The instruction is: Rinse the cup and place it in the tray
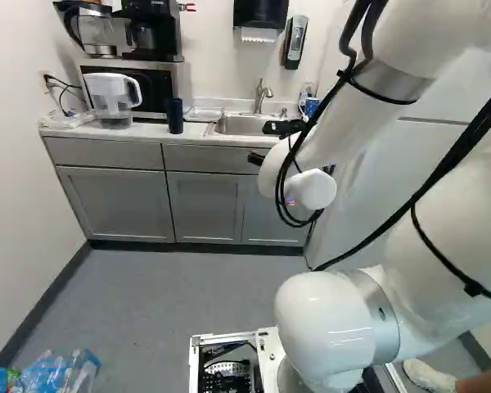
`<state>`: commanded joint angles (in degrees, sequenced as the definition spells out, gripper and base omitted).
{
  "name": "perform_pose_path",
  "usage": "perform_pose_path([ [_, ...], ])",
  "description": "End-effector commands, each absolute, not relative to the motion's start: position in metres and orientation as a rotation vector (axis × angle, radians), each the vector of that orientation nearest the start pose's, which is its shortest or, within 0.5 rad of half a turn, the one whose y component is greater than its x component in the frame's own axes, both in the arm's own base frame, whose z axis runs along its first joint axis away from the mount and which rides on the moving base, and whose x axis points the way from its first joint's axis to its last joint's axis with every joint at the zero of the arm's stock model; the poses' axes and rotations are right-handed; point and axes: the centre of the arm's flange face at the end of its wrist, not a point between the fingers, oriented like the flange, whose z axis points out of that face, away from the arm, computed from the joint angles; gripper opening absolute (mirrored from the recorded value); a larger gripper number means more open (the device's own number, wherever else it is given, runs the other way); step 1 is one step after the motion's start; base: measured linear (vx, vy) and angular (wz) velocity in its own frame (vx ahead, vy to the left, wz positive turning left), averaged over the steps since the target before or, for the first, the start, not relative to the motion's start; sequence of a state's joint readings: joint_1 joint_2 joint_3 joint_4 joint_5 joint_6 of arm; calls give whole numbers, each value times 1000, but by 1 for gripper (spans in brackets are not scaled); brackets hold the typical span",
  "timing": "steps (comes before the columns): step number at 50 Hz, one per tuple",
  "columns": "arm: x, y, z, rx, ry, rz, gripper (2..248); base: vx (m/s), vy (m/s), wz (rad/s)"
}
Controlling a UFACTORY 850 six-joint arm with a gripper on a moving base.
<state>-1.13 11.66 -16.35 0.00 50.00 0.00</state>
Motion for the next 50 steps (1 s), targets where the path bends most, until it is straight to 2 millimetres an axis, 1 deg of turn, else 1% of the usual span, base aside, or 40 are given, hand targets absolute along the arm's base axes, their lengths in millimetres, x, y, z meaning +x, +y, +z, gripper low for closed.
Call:
perform_pose_path([
  [50, 380, -7, 474, -2330, 21, -2125, 247, 0, 0, 0],
])
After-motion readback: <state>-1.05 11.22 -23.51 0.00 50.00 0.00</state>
